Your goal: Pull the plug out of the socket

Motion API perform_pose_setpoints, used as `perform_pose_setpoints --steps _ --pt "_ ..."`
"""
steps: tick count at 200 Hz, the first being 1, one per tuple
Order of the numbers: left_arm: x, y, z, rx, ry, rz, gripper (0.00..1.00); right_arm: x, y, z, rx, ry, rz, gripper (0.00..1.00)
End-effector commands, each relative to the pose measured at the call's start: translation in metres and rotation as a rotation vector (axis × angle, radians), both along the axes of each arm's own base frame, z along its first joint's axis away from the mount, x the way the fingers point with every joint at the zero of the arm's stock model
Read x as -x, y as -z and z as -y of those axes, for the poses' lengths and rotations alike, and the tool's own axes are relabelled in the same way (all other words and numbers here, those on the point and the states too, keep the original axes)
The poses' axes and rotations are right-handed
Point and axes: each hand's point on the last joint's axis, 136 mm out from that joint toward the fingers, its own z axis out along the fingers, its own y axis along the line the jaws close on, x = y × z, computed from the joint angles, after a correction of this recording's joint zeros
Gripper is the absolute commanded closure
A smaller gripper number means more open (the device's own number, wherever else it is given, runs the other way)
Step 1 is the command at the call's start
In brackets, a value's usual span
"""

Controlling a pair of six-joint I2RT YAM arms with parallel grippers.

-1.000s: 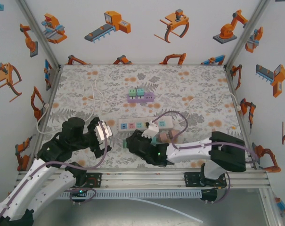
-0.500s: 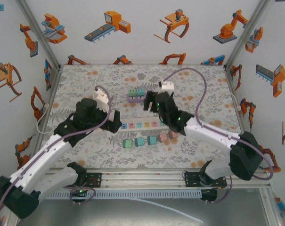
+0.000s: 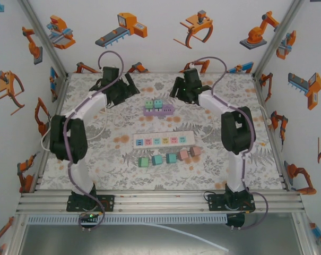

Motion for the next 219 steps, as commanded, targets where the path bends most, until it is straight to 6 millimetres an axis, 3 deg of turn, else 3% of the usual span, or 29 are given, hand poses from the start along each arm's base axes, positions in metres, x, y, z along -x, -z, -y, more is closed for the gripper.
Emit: perform_pose_setpoints --steps 1,17,32,48,83,118,183,219 --pt "-0.021 0.019 0.018 0.073 0.0 -0.072 0.15 -0.001 0.012 -0.012 0.003 -0.052 -0.054 0.4" --pt "-0.03 0.041 0.032 0.098 0.04 -0.114 0.15 -0.001 0.026 -0.016 0.0 -0.066 -0.082 0.44" --pt "-0.026 0.061 0.036 0.076 0.071 -0.16 0.15 0.004 0.033 -0.02 -0.018 -0.09 -0.102 0.46" --pt "-0.013 0.076 0.037 0.033 0.091 -0.185 0.16 0.014 0.037 -0.026 -0.047 -0.12 -0.111 0.5" --pt "0.023 0.093 0.049 0.005 0.185 -0.206 0.31 0.031 0.042 -0.026 -0.037 -0.138 -0.113 0.51" --pt "0.044 0.106 0.036 -0.04 0.157 -0.235 0.32 0.045 0.051 -0.024 -0.033 -0.133 -0.138 0.52" --pt "0.071 0.1 0.03 -0.05 0.189 -0.244 0.32 0.098 0.053 -0.027 -0.013 -0.126 -0.138 0.54" --pt "0.082 0.084 0.019 -0.065 0.155 -0.209 0.31 0.103 0.046 -0.016 0.043 -0.125 -0.099 0.52"
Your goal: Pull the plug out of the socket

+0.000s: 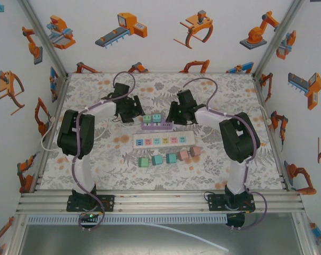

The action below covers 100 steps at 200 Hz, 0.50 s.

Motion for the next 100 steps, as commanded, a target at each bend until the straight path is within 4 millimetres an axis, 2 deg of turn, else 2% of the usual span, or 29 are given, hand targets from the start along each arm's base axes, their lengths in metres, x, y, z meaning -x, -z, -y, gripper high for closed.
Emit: perform_pose_setpoints --steps 1,15,28,58,85,100 --pt "0.009 -0.021 -0.008 -0.024 -0.003 0.043 0.31 -0.007 -0.015 0.01 0.042 0.02 0.062 0.52" --pt "0.01 -0.035 -0.017 -0.041 -0.028 0.084 0.3 -0.009 -0.028 0.01 0.057 -0.014 0.105 0.5" --pt "0.011 -0.052 -0.025 -0.051 -0.041 0.123 0.29 -0.013 -0.05 0.006 0.057 -0.063 0.185 0.49" --pt "0.019 -0.085 -0.028 -0.034 -0.017 0.191 0.28 -0.018 -0.115 0.0 0.086 -0.203 0.457 0.46" --pt "0.035 -0.094 -0.02 0.036 0.029 0.226 0.28 -0.01 -0.169 -0.011 0.144 -0.397 0.77 0.45" --pt "0.044 -0.093 -0.021 0.05 0.035 0.234 0.29 0.002 -0.182 -0.019 0.189 -0.521 0.942 0.45"
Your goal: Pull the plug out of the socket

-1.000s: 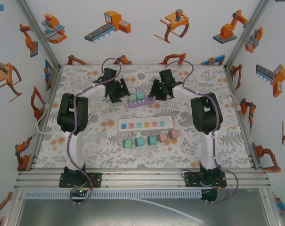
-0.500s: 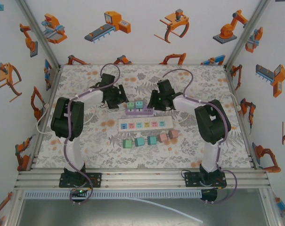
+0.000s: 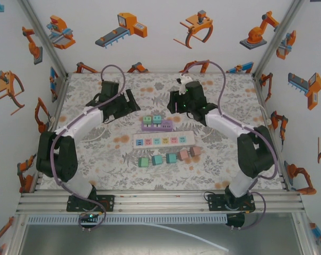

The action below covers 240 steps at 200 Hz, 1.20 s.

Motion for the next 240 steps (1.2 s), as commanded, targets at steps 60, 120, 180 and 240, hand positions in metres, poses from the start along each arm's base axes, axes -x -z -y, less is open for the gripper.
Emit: perform_pose_setpoints --steps 60,120,180,240 --pt "0.038 0.036 -0.005 -0.049 0.104 -0.045 0.33 0.067 -0.024 -0.05 0.205 -0.667 0.721 0.44" --pt "0.036 0.061 -0.001 -0.071 0.134 -0.084 0.32 0.074 0.027 -0.072 0.199 -0.851 0.554 0.48" --pt "0.023 0.076 0.012 -0.054 0.169 -0.111 0.32 0.069 0.057 -0.086 0.24 -0.939 0.433 0.49" --pt "0.021 0.092 0.02 -0.059 0.185 -0.147 0.32 0.061 0.076 -0.095 0.272 -0.951 0.341 0.49"
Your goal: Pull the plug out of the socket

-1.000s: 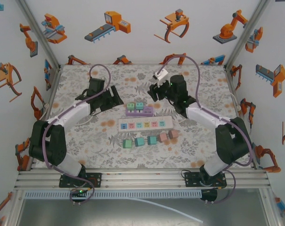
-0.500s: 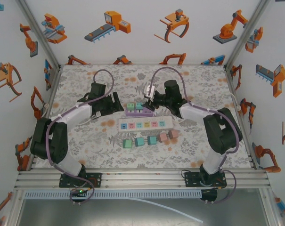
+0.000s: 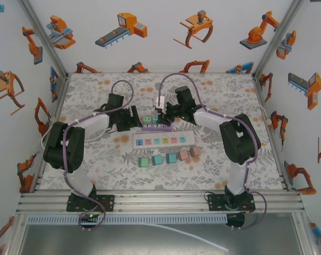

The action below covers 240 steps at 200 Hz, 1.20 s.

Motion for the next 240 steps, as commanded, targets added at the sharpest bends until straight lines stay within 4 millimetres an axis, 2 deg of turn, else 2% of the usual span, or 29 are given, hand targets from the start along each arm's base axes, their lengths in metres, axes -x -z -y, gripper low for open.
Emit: perform_pose_setpoints --steps 1,45,93,161,240 --pt "-0.005 -0.002 0.009 0.012 0.035 0.015 0.32 0.003 0.003 -0.007 0.03 -0.027 -0.025 0.49" --pt "-0.003 0.01 0.001 -0.041 0.013 -0.008 0.32 0.003 0.012 -0.012 0.04 -0.043 -0.041 0.55" --pt "0.002 0.026 -0.005 -0.124 0.013 -0.035 0.33 0.004 0.008 -0.015 0.027 -0.061 -0.041 0.65" --pt "0.013 0.044 -0.011 -0.19 0.009 -0.078 0.33 0.007 -0.008 -0.02 -0.008 -0.098 -0.045 0.78" --pt "0.014 0.046 -0.015 -0.204 -0.013 -0.081 0.33 0.005 -0.028 -0.02 -0.027 -0.073 -0.039 0.82"
